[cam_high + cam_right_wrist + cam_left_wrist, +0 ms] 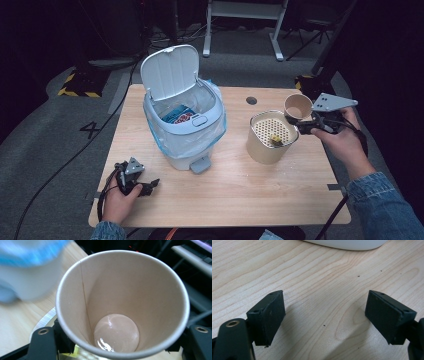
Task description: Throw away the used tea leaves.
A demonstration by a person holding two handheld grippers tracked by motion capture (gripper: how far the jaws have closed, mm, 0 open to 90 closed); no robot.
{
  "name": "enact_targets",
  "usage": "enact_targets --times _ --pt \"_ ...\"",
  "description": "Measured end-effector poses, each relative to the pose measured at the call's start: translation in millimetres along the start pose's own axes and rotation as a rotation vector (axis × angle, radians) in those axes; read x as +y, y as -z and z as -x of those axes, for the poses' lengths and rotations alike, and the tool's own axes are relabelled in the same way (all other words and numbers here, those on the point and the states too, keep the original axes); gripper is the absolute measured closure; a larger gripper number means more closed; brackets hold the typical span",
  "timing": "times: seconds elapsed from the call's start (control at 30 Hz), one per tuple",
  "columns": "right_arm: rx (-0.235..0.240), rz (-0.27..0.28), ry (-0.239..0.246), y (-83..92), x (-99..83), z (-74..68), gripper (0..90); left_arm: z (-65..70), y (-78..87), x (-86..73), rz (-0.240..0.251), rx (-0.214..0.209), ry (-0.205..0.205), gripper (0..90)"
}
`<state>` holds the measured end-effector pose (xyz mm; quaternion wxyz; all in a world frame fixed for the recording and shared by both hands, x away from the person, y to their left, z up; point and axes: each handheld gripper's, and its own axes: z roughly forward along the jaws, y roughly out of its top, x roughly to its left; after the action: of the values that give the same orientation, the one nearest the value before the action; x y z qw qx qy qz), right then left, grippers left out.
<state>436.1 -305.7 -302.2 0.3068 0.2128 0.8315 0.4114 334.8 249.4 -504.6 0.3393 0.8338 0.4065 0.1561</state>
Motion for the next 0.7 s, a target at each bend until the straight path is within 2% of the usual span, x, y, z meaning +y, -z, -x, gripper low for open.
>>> enact_targets --times 0.1,0.17,0.3,0.33,0.4,0.7 --pt "0.065 0.027 -0.075 4.9 1.7 -2.2 30.1 -2.9 0.3 -0.3 -0.001 -0.02 -0.019 16.6" --pt "0.097 0.041 -0.084 6.2 2.9 -4.3 30.1 -4.3 0.2 -0.3 0.001 -0.031 -0.025 16.6" --pt "0.169 0.031 -0.108 8.1 4.4 -9.0 29.9 -6.3 0.4 0.0 -0.002 -0.038 -0.045 16.5" --pt "0.185 0.029 -0.12 9.5 4.5 -9.9 29.9 -6.4 0.4 -0.1 -0.001 -0.04 -0.046 16.5" --pt "0.247 0.055 -0.159 12.7 4.2 -11.6 30.0 -6.0 0.3 -0.3 0.001 -0.04 -0.046 16.6" --pt "0.332 0.071 -0.154 27.5 1.0 -14.5 30.2 -5.9 0.5 -0.4 -0.001 -0.043 -0.047 16.8"
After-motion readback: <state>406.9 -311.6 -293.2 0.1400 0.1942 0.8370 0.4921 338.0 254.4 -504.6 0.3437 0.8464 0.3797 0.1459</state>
